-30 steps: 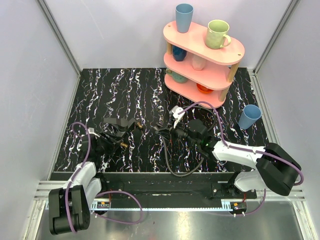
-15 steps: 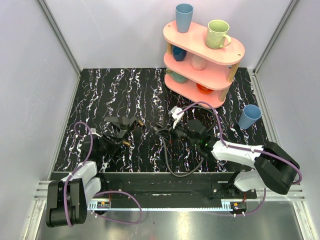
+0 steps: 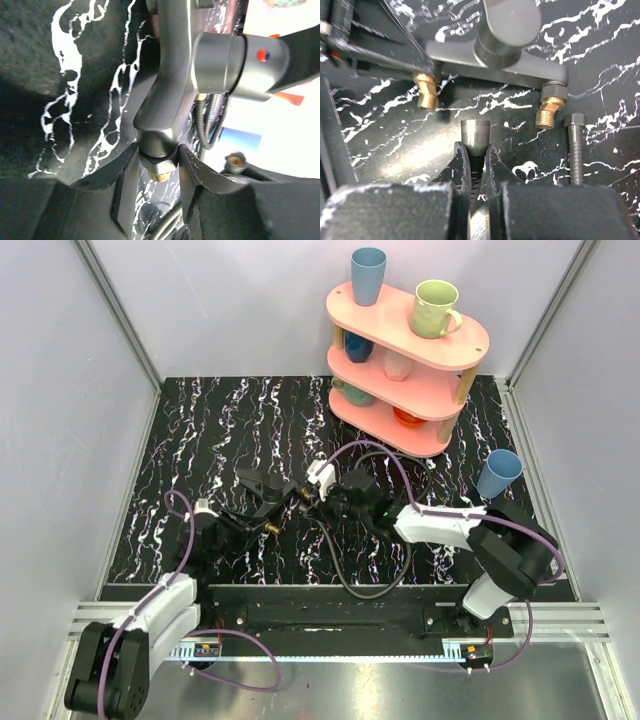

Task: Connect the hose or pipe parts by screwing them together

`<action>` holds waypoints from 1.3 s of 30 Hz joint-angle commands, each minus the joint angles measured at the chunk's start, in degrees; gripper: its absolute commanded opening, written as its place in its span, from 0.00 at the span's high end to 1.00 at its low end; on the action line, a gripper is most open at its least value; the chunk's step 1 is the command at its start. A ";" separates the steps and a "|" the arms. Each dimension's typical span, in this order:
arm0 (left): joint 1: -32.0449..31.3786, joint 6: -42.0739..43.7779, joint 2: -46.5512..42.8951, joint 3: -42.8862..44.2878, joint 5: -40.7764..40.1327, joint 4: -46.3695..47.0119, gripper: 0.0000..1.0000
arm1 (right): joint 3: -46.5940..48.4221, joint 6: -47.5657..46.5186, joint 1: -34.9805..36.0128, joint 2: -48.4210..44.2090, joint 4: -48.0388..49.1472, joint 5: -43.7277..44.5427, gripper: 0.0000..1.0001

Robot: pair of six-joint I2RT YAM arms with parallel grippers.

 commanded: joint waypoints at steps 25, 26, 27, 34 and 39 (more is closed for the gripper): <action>-8.08 -11.11 -2.06 0.81 -9.09 8.20 1.00 | -0.34 5.60 12.69 11.89 15.72 18.17 1.00; -8.17 -11.11 -2.06 0.90 -9.27 8.02 1.00 | -0.52 5.60 12.78 11.98 15.99 18.26 1.00; -8.26 -11.03 -1.89 0.90 -9.35 8.02 1.00 | -0.52 5.60 12.78 11.98 16.60 18.35 1.00; -9.31 -11.29 -1.45 0.81 -10.15 8.02 1.00 | 0.27 5.33 12.69 12.95 17.04 16.95 1.00; -10.02 -11.12 -0.66 0.90 -10.32 8.20 1.00 | -0.69 5.42 12.69 12.86 19.41 15.45 1.00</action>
